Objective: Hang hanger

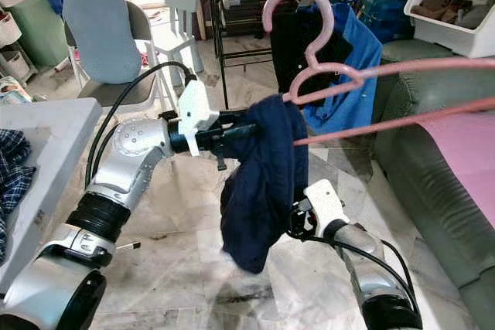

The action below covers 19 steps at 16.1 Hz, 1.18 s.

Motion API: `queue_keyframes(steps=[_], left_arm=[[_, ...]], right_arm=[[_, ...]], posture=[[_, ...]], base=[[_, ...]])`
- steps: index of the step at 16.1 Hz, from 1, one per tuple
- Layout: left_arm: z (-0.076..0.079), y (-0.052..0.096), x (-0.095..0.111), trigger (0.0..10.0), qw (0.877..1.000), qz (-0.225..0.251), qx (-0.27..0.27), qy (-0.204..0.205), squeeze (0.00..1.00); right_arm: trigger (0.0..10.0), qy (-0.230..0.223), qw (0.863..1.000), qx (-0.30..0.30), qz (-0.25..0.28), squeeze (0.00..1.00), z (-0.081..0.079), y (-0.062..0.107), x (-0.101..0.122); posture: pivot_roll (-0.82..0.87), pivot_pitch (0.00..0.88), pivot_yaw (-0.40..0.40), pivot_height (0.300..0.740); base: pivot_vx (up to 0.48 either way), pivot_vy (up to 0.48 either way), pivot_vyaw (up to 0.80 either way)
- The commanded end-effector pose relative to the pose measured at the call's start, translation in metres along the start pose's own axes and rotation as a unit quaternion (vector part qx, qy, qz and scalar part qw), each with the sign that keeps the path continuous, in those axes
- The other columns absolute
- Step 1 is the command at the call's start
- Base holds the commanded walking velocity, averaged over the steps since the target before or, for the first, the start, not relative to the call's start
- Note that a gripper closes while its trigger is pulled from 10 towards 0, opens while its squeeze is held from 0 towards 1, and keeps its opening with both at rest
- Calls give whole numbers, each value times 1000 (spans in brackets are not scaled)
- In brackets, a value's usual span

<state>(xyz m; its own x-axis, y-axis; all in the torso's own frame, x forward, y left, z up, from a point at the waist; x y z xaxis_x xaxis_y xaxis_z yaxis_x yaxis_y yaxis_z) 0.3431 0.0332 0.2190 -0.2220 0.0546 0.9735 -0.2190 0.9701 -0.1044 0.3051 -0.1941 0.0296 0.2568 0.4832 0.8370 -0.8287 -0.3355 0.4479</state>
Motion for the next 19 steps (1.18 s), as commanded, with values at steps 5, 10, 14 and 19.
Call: queue_keyframes(steps=[5,10,14,19], left_arm=[[-27,23,24,0,997,29,68,-24,0],[-36,78,-35,0,986,-59,144,57,0],[-32,113,-69,0,971,-106,189,101,0],[-23,128,-91,0,961,-142,202,120,0]], right_arm=[[0,-83,987,-117,-76,0,40,26,-40],[0,-144,917,-370,-38,0,136,67,-19],[0,-155,873,-462,30,0,182,90,17],[0,-146,859,-487,65,0,199,99,38]], posture=[[-149,0,46,740],[-168,0,61,740],[-165,0,50,740],[-176,0,48,740]], base=[[0,0,0],[0,0,0],[0,0,0],[0,0,0]])
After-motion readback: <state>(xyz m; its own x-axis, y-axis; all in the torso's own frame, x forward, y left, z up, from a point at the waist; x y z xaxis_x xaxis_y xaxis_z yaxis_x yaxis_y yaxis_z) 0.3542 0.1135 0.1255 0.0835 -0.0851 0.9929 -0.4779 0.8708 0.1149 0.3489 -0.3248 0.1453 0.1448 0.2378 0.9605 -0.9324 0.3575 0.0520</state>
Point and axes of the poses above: a point about 5 cm out from each wrist's last joint towards the gripper, its own y axis pointing back from the gripper into the wrist, its own x axis along the axis of the wrist's last joint, z = x × y, the point moved 2 cm from there along -y, pointing out of the wrist towards the gripper, and after that the axes turned 12 degrees about y, right-handed, at the moved point
